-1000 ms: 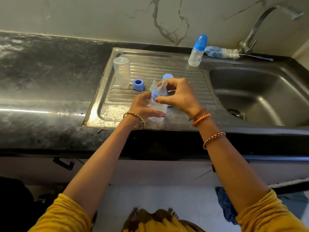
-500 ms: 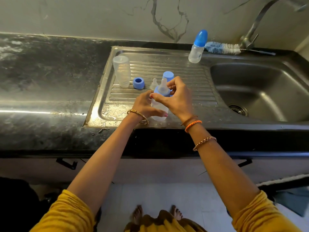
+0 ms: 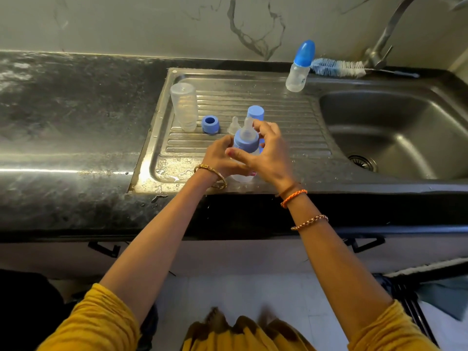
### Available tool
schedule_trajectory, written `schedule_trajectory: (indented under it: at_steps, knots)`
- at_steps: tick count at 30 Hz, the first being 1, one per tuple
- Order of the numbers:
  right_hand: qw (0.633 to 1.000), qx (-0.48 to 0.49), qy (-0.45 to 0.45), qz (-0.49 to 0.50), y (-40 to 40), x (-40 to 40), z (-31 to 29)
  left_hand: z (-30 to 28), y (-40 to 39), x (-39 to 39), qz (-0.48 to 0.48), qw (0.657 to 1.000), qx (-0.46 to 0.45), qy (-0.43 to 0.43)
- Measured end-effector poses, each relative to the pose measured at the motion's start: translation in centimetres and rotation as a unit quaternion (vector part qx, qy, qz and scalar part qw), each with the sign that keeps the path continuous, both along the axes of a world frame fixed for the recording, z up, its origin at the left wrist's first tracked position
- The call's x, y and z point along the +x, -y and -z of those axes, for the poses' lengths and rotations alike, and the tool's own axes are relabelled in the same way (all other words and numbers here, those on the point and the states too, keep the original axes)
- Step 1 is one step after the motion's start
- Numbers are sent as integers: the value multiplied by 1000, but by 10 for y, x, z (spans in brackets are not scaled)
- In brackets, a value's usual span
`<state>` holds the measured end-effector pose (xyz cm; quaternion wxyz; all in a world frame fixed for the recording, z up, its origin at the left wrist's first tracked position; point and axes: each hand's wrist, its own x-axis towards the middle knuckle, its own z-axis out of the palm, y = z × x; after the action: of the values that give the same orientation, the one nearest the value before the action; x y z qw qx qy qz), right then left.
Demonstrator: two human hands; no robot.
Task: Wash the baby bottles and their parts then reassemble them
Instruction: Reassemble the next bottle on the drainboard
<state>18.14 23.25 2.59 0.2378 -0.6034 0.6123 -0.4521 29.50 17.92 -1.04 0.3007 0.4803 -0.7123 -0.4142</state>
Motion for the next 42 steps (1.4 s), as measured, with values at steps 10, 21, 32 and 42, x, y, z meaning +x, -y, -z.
schedule_trajectory:
  at_steps: [10, 21, 32, 42]
  knots:
    - [995, -28, 69, 62, -19, -4, 3, 3, -3, 0, -16, 1000, 6, -14]
    - [999, -12, 34, 19, -9, -7, 0, 1, -5, -1, -21, 999, 12, -29]
    - [994, 37, -5, -107, -1, -23, -16, 1, -7, -2, -33, 999, 18, -31]
    - [947, 26, -293, -125, 28, -19, -46, 1, -6, -3, -29, 999, -6, -31]
